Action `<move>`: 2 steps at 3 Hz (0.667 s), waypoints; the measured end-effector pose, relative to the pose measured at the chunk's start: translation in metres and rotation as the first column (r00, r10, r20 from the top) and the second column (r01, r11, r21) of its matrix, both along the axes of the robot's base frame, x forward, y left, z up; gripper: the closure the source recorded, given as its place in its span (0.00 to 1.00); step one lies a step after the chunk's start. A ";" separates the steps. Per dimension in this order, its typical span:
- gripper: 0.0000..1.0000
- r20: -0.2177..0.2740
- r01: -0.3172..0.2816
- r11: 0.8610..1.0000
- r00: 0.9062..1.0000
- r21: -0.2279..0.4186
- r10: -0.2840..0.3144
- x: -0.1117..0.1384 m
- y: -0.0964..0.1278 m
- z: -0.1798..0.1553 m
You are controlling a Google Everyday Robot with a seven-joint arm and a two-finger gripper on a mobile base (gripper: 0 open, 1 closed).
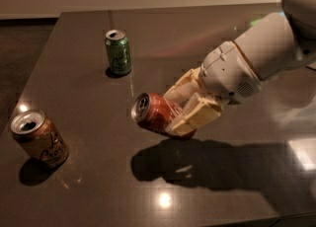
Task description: Place coke can upright
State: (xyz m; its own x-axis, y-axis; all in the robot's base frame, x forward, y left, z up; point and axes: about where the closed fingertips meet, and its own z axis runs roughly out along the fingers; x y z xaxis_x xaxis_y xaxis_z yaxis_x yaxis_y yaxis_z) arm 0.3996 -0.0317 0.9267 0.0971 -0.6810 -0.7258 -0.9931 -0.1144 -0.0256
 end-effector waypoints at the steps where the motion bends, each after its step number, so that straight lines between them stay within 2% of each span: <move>1: 1.00 -0.033 0.086 0.990 0.996 0.112 -0.083 0.007 0.007 0.001; 2: 1.00 -0.050 0.146 0.968 0.989 0.205 -0.139 0.013 0.012 -0.004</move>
Offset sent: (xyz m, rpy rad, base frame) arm 0.0250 0.0120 -0.0136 0.3363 0.0422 -0.2273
